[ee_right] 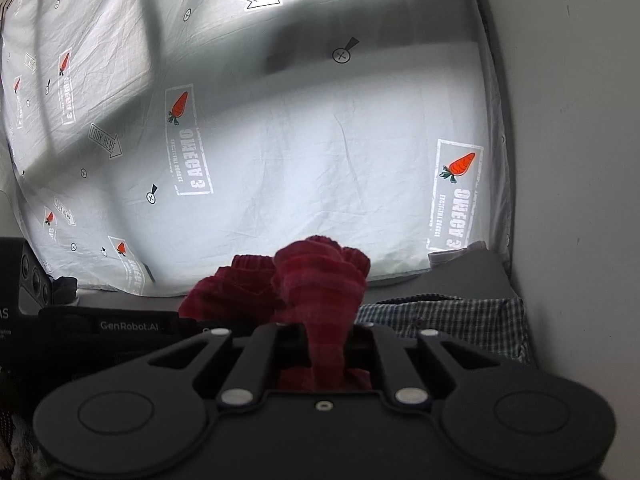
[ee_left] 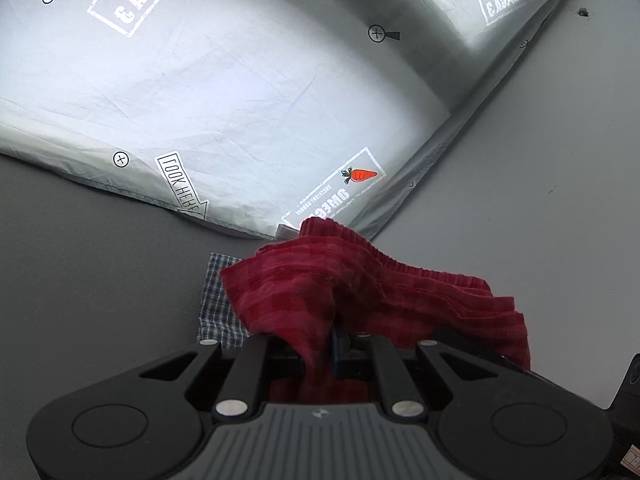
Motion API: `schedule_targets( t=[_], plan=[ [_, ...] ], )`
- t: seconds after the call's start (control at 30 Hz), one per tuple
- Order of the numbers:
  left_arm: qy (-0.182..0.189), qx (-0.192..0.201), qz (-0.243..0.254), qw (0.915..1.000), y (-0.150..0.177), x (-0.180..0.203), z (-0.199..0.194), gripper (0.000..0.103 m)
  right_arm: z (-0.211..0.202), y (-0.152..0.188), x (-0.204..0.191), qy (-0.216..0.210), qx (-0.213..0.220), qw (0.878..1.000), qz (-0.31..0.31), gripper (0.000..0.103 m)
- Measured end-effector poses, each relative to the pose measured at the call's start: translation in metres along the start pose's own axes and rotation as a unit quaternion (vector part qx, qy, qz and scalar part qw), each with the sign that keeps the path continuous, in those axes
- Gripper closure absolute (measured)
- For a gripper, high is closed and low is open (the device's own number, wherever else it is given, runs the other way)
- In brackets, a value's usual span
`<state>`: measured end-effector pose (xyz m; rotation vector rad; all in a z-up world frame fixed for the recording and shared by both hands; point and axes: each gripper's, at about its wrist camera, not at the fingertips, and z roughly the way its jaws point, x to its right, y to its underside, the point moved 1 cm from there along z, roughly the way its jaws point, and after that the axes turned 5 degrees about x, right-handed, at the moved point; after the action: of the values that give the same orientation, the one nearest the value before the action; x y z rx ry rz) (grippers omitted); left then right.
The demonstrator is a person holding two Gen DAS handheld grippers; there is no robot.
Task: Fold clothes
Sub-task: 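Lift the folded shorts with both grippers and carry them beside the plaid shirt, then lower the folded shorts onto the plaid shirt and open both grippers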
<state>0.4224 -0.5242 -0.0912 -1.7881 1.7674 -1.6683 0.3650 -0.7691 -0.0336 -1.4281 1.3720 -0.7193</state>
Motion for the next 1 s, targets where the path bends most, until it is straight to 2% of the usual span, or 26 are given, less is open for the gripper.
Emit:
schedule_targets(
  t=[0.13,0.33,0.5,0.7,0.77,0.83,1.0],
  plan=[
    [-0.013,-0.017,0.013,0.9997,-0.004,0.011,0.067,0.090,0.039,-0.004,0.055,0.007,-0.003,1.000,0.028,0.095],
    [-0.035,-0.059,0.027,0.9973,-0.009,0.003,0.148,0.090,0.109,0.015,0.115,0.027,-0.036,0.996,0.075,0.094],
    [-0.048,-0.073,0.011,0.9961,-0.006,-0.014,0.187,0.090,0.148,0.030,0.139,0.036,-0.061,0.995,0.068,0.094],
    [-0.061,-0.062,0.022,0.9960,-0.005,-0.021,0.200,0.090,0.167,0.032,0.144,0.043,-0.072,0.996,0.036,0.091],
    [-0.071,-0.059,0.035,0.9952,-0.005,-0.023,0.203,0.086,0.172,0.033,0.144,0.057,-0.072,0.996,0.022,0.084],
    [-0.078,-0.059,0.032,0.9947,-0.007,-0.028,0.205,0.085,0.176,0.033,0.143,0.076,-0.070,0.995,0.000,0.069],
    [-0.109,-0.036,0.040,0.9926,-0.017,-0.039,0.197,0.084,0.167,0.024,0.130,0.129,-0.038,0.988,-0.075,0.053]
  ],
)
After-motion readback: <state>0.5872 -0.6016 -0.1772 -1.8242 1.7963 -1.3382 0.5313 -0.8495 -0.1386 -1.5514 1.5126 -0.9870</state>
